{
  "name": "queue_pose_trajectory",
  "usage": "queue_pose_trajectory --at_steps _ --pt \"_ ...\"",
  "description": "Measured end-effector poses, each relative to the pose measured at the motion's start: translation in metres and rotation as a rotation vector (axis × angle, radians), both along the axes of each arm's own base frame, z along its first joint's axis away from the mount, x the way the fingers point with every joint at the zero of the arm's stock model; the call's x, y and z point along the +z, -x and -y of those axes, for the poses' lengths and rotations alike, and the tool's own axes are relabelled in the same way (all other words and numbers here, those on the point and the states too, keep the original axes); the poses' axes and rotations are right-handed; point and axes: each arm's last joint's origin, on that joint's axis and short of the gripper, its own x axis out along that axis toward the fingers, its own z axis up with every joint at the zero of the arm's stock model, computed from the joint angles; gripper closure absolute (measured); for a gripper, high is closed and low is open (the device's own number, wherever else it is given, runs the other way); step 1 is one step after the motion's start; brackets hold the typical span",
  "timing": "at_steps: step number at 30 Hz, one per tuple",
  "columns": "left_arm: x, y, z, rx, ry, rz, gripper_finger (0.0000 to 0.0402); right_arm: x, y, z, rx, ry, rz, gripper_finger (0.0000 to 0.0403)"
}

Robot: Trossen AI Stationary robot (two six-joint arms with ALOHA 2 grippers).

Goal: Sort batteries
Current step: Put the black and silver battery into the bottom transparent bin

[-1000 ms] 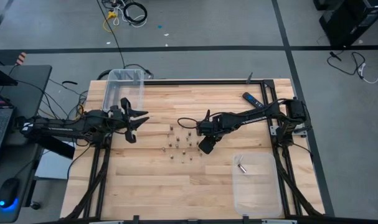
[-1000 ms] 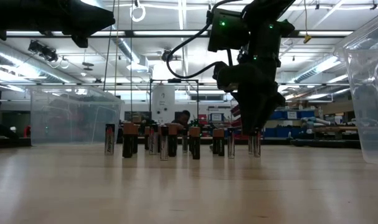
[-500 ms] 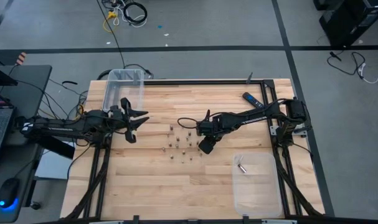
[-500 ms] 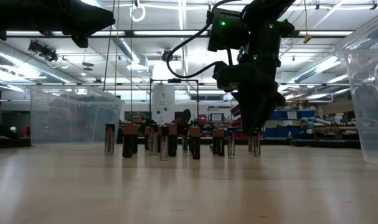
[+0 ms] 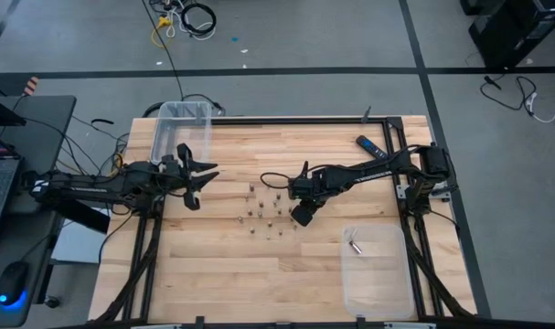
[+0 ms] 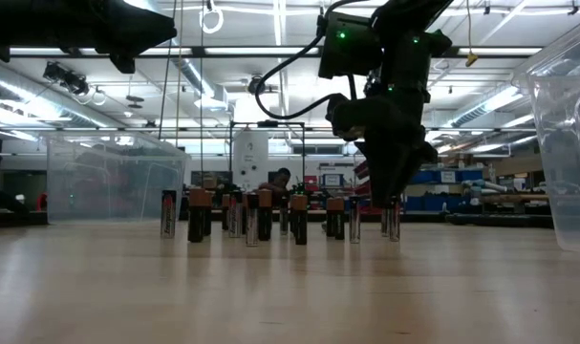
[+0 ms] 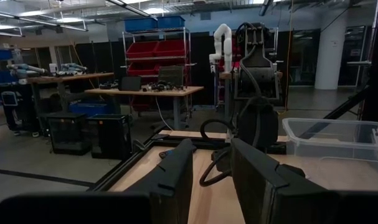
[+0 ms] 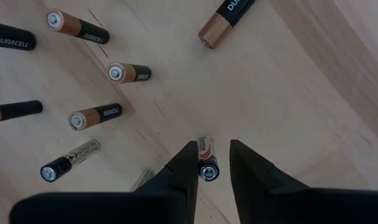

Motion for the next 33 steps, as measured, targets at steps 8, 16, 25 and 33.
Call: queue_pose_trajectory --at_steps 8,16,25,33 --pt "0.000 0.000 0.000 0.000 0.000 -0.001 0.0295 0.000 0.000 0.000 0.000 0.000 0.000 0.0346" --pt "0.000 0.000 0.000 0.001 0.000 -0.001 0.0295 0.000 0.000 0.000 0.000 0.000 0.000 0.0368" --pt "0.000 0.000 0.000 0.000 0.000 -0.002 0.0295 0.011 0.011 -0.004 0.238 -0.040 -0.041 0.0370" --pt "0.000 0.000 0.000 0.001 -0.001 -0.004 0.0295 0.013 0.022 -0.023 0.647 0.055 -0.116 0.0343"
